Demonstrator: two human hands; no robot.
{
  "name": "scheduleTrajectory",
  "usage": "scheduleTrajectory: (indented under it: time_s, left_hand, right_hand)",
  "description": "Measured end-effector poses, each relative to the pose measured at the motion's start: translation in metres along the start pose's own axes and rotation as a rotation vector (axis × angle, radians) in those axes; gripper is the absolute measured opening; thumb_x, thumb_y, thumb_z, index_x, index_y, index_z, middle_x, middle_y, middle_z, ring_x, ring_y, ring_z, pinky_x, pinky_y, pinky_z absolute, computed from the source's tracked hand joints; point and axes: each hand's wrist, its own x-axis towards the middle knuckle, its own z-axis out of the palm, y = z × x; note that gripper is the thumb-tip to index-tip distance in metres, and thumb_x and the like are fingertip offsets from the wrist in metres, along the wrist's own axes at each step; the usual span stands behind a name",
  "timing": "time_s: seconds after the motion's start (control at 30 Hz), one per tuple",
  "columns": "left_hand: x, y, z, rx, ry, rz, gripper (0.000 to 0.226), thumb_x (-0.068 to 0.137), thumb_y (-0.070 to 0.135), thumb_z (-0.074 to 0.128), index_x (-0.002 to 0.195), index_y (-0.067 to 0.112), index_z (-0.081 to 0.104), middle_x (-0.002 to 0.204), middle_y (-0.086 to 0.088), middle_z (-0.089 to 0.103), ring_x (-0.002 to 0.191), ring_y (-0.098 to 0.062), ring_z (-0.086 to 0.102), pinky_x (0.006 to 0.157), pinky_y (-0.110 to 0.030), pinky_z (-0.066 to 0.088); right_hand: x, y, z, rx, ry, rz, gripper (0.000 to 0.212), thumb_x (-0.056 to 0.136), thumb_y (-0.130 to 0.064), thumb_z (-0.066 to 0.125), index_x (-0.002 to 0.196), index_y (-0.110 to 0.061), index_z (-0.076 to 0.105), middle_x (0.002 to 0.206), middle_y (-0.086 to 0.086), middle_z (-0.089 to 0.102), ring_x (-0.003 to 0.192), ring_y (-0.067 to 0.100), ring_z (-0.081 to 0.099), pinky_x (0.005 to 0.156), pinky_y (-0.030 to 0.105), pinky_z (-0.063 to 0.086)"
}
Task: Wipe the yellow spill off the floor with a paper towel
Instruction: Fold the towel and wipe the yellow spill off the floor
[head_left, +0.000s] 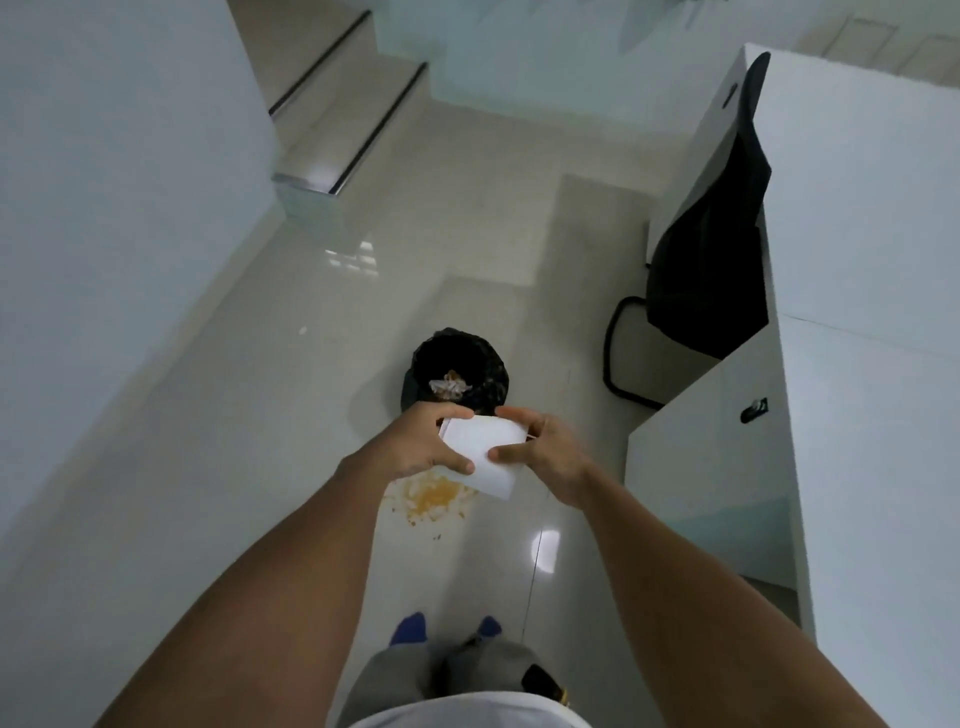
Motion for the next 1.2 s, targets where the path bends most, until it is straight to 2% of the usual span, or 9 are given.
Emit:
scheduleTrajectory:
  time_s: [0.2, 0.3, 0.4, 0.47, 0.57, 0.7, 0.87, 1.03, 1.2]
  left_hand:
    - [0.012, 0.003, 0.002, -0.009, 0.133, 0.082, 0.034, 0.078, 0.015, 0.085, 0.109, 0.023, 0.074, 0.103, 0.003, 0.073, 0.096, -0.017, 0.069, 0.086, -0.041, 0.059]
    - [0.016, 0.005, 0.004, 0.045, 0.186, 0.121, 0.019, 0.083, 0.022, 0.081, 0.101, 0.021, 0.075, 0.103, 0.005, 0.065, 0.091, -0.014, 0.064, 0.075, -0.025, 0.049]
    - [0.017, 0.007, 0.004, 0.004, 0.243, 0.058, 0.026, 0.087, 0.027, 0.078, 0.11, 0.019, 0.069, 0.109, 0.008, 0.057, 0.093, -0.013, 0.061, 0.073, -0.021, 0.047]
    - [0.016, 0.009, 0.004, -0.107, 0.211, 0.001, 0.021, 0.09, 0.026, 0.074, 0.11, 0.022, 0.068, 0.104, 0.011, 0.066, 0.095, -0.013, 0.066, 0.074, -0.022, 0.052]
    - [0.017, 0.009, 0.004, -0.308, 0.151, -0.036, 0.024, 0.092, 0.015, 0.071, 0.116, 0.016, 0.067, 0.108, -0.002, 0.072, 0.103, -0.023, 0.071, 0.076, -0.029, 0.062]
    - [0.022, 0.007, 0.005, -0.397, 0.21, -0.075, 0.029, 0.095, 0.014, 0.068, 0.123, 0.01, 0.06, 0.111, -0.008, 0.069, 0.092, -0.024, 0.074, 0.07, -0.033, 0.064]
    - [0.026, -0.008, 0.003, -0.302, 0.306, -0.085, 0.029, 0.1, 0.019, 0.06, 0.126, 0.006, 0.06, 0.117, -0.01, 0.066, 0.106, -0.027, 0.065, 0.067, -0.026, 0.062]
    - [0.042, -0.049, -0.01, -0.267, 0.275, -0.091, 0.034, 0.094, 0.014, 0.069, 0.126, 0.007, 0.059, 0.12, -0.01, 0.064, 0.109, -0.028, 0.064, 0.067, -0.024, 0.061]
    - [0.104, -0.14, -0.006, -0.261, 0.252, -0.092, 0.037, 0.092, 0.013, 0.071, 0.126, 0.007, 0.058, 0.119, -0.01, 0.063, 0.107, -0.028, 0.064, 0.068, -0.026, 0.062]
  right_hand:
    - [0.017, -0.003, -0.013, -0.142, -0.037, -0.029, 0.069, 0.064, -0.005, 0.088, 0.127, -0.018, 0.064, 0.118, 0.005, 0.065, 0.104, 0.023, 0.062, 0.089, 0.033, 0.055]
    - [0.019, -0.007, -0.016, -0.219, 0.034, -0.122, 0.035, 0.076, -0.012, 0.081, 0.11, -0.015, 0.072, 0.1, 0.003, 0.069, 0.081, 0.018, 0.064, 0.068, 0.027, 0.055]
    - [0.021, -0.008, -0.016, -0.205, 0.128, -0.137, 0.011, 0.086, -0.019, 0.073, 0.094, -0.012, 0.074, 0.094, -0.002, 0.064, 0.081, 0.02, 0.062, 0.068, 0.033, 0.053]
    - [0.022, -0.007, -0.017, -0.14, 0.125, -0.105, 0.017, 0.087, -0.018, 0.073, 0.1, -0.008, 0.075, 0.096, 0.001, 0.069, 0.085, 0.02, 0.065, 0.074, 0.034, 0.055]
    - [0.026, -0.006, -0.016, -0.047, 0.095, -0.059, 0.026, 0.087, -0.015, 0.072, 0.11, -0.004, 0.072, 0.1, 0.014, 0.073, 0.085, 0.026, 0.07, 0.075, 0.037, 0.059]
    - [0.033, -0.004, -0.005, 0.059, 0.088, -0.057, 0.024, 0.086, -0.008, 0.072, 0.109, -0.012, 0.069, 0.105, 0.016, 0.069, 0.083, 0.029, 0.071, 0.07, 0.039, 0.061]
    - [0.039, 0.003, 0.014, 0.079, 0.103, -0.051, 0.021, 0.087, -0.006, 0.07, 0.101, -0.022, 0.067, 0.102, 0.008, 0.069, 0.089, 0.028, 0.071, 0.075, 0.039, 0.062]
    - [0.067, 0.024, 0.034, 0.092, 0.164, -0.003, 0.021, 0.089, -0.007, 0.069, 0.109, -0.005, 0.069, 0.11, 0.014, 0.07, 0.096, 0.031, 0.07, 0.08, 0.045, 0.061]
    - [0.141, 0.097, 0.055, 0.085, 0.225, -0.001, 0.023, 0.087, -0.007, 0.07, 0.11, -0.004, 0.069, 0.107, 0.014, 0.071, 0.094, 0.03, 0.071, 0.077, 0.044, 0.062]
